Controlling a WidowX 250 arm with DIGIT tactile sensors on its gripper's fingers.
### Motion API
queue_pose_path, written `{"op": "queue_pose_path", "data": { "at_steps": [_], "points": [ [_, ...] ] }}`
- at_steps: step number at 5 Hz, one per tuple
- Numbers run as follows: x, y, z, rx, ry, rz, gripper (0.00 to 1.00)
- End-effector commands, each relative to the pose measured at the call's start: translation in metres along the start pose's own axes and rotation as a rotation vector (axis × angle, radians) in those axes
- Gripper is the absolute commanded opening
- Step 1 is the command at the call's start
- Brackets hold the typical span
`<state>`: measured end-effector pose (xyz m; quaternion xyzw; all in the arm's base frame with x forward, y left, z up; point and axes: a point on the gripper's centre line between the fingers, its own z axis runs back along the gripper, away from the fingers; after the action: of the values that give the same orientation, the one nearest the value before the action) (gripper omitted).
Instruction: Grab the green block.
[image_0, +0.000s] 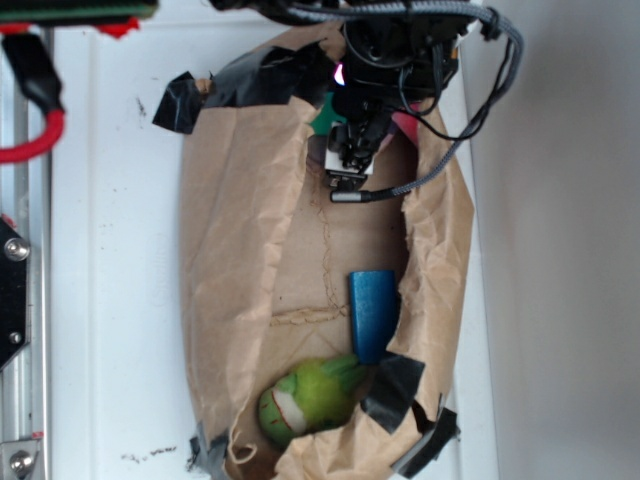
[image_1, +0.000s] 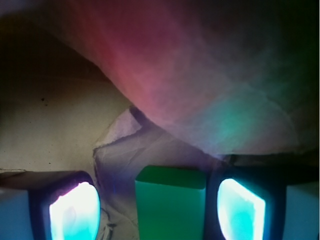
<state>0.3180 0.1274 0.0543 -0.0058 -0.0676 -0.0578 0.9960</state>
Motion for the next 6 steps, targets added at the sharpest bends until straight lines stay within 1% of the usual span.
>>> {"op": "queue_pose_path", "data": {
  "at_steps": [1, 4, 5, 6],
  "points": [
    [0.0121, 0.0129, 0.0092, 0.071, -0.074, 0.013, 0.0],
    [0.0126, 0.0085, 0.0048, 0.111, -0.073, 0.014, 0.0],
    [0.0128, 0.0083, 0.0045, 0.113, -0.07, 0.014, 0.0],
    [0.0125, 0.0082, 0.0044, 0.112, -0.068, 0.008, 1.0]
  ]
}}
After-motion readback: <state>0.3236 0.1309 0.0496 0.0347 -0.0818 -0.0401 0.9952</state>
